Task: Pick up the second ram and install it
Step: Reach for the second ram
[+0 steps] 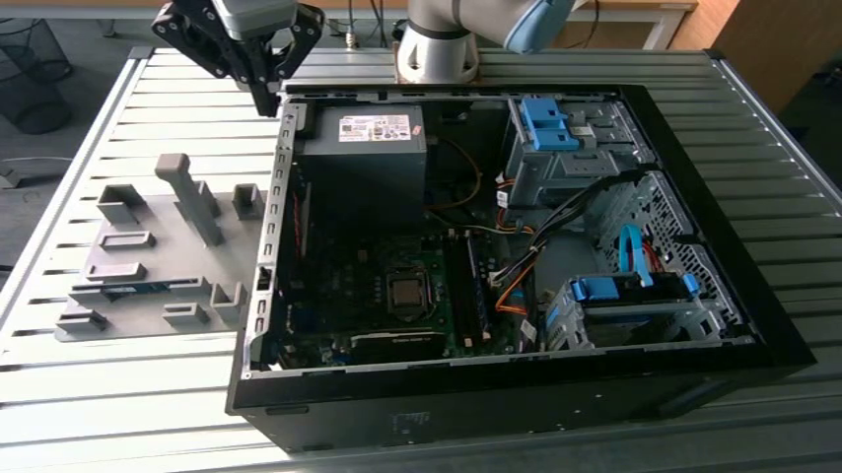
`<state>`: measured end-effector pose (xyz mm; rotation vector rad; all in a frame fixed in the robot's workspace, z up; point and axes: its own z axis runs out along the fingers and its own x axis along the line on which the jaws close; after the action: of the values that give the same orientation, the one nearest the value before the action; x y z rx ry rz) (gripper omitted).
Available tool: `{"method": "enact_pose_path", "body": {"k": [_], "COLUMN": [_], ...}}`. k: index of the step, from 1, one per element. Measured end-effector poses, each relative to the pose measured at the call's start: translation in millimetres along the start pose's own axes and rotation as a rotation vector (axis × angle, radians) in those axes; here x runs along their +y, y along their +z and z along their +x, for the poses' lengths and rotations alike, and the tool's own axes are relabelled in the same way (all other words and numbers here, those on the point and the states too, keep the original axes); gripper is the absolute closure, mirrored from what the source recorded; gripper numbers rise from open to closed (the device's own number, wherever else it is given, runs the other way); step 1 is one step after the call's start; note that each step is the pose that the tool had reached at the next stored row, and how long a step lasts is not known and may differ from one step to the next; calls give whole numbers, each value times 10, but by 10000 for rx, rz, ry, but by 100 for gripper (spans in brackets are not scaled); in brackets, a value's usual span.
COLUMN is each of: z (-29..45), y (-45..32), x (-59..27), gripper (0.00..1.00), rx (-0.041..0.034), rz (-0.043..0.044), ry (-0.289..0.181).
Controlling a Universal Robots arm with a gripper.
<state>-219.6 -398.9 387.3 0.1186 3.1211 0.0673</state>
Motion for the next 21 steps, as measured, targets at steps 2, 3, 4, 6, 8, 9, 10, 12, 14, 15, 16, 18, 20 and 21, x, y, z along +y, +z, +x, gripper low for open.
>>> {"method": "enact_pose_path", "body": {"k": [2, 3, 4, 6, 8, 9, 10, 12, 14, 15, 16, 18, 20, 21], "z": [8, 16, 24, 43, 70, 88, 106, 150, 188, 205, 222, 253, 279, 293], "y": [0, 0, 0, 0, 0, -1, -1, -1, -1, -1, -1, 0, 1, 2], "x": [-1, -1, -2, -3, -5, -7, -8, -11, -14, -16, -17, -19, -21, -23], "gripper": [89, 89, 89, 89, 89, 89, 89, 89, 89, 89, 89, 89, 89, 89], "rx": [0, 0, 0, 0, 0, 1, 0, 0, 0, 0, 0, 0, 0, 0], "rz": [0, 0, 0, 0, 0, 1, 1, 0, 0, 0, 0, 0, 1, 0], "ry": [1, 1, 1, 0, 1, 1, 0, 0, -1, 0, 0, 1, 0, 1]}}
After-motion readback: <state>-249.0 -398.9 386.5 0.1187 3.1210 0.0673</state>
